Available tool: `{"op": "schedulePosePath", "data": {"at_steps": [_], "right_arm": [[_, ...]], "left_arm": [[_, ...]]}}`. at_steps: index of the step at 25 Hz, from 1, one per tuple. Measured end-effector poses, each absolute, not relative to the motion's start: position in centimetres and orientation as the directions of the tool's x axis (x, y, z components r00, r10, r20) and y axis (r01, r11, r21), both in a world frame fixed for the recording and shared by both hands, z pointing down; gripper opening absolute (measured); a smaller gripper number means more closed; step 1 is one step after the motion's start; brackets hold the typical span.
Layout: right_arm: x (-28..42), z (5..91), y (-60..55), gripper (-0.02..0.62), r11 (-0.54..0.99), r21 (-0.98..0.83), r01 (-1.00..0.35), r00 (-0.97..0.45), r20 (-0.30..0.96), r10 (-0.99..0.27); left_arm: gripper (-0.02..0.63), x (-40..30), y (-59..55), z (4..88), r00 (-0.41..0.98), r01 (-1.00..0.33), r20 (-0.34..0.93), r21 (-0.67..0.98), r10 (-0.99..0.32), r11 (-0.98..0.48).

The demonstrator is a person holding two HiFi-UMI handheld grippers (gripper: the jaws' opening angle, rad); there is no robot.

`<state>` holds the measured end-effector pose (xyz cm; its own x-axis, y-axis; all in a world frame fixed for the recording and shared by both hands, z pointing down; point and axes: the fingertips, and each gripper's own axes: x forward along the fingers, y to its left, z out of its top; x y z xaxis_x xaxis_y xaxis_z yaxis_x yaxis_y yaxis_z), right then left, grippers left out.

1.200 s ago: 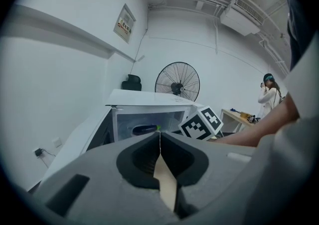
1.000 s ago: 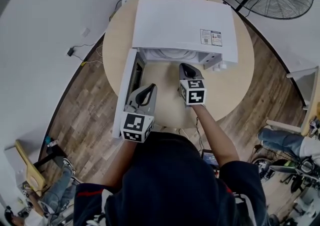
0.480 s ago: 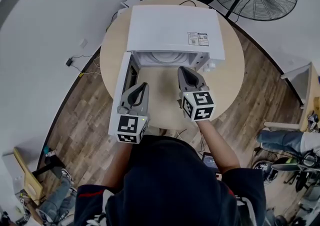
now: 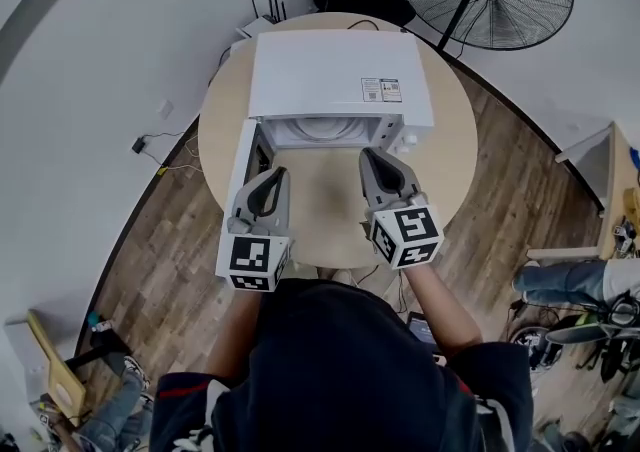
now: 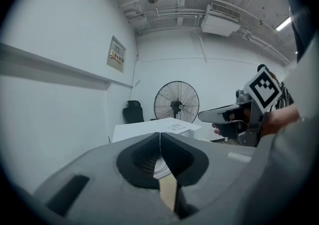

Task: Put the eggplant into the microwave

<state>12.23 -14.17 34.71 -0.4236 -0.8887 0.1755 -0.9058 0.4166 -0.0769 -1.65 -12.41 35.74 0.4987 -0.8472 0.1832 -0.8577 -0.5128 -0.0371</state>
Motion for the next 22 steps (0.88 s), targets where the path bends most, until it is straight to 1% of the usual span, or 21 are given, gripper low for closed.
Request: {"op": "schedulePosePath", "data": {"at_steps": [12, 22], "right_arm": [[12.03, 34.30, -13.53, 0.011, 0.418, -0.107, -0.902, -0.430, 0.152, -0.890], [11.73, 34.27, -13.32, 0.011, 0.411, -0.090, -0.907, -0.421, 0.155, -0.894]], "left_arm": [[0.018, -1.59, -12.09, 35.11, 0.505, -0.852, 0.173, -0.057, -0.846, -0.521], [0.018, -1.44, -11.99, 35.20, 0.521, -0.841, 0.173, -0.064, -0.836, -0.537]]}}
